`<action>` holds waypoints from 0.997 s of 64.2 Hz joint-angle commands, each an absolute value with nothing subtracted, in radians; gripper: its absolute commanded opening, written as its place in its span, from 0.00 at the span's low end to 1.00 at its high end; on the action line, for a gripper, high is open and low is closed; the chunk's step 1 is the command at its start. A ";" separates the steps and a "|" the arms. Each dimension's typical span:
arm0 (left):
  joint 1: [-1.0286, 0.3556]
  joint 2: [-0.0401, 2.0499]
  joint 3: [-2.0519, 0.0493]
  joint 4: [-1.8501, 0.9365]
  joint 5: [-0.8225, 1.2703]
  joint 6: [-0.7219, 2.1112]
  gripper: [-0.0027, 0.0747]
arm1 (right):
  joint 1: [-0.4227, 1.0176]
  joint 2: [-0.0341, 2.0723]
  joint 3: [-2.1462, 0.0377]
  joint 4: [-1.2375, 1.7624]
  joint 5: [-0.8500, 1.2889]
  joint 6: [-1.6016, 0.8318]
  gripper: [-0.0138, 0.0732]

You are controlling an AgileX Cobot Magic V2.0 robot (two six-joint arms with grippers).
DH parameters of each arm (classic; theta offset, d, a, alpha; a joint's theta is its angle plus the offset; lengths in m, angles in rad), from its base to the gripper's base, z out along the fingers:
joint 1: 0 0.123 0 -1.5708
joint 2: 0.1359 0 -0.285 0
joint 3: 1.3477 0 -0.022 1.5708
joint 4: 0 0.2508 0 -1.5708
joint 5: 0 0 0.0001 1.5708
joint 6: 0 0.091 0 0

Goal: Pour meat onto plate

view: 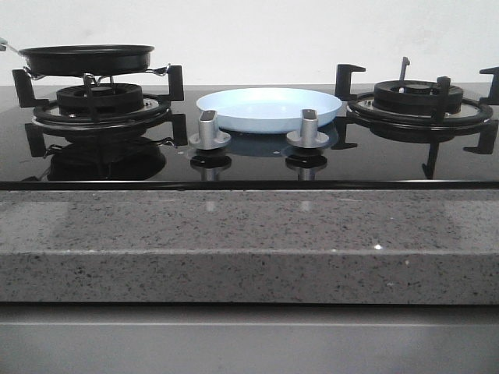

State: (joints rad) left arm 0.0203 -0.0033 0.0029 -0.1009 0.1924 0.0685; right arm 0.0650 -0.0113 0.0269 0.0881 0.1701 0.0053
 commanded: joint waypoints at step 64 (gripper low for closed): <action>0.019 0.465 -0.518 -0.167 0.271 0.073 0.01 | 0.059 0.320 -0.494 0.078 0.265 0.000 0.09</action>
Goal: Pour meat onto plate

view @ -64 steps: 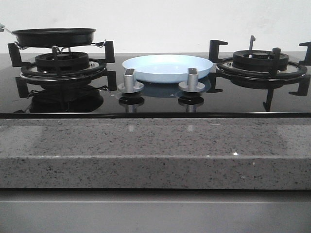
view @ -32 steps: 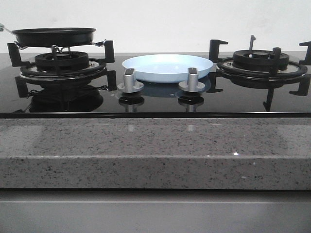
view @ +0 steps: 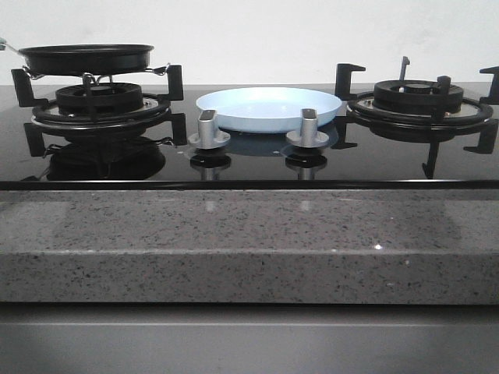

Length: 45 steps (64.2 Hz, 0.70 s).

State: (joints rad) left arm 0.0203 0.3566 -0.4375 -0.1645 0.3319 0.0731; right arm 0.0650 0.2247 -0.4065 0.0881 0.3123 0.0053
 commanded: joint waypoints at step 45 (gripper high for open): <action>0.019 0.579 -0.570 -0.171 0.228 0.073 0.92 | 0.059 0.457 -0.555 0.094 0.246 0.000 0.91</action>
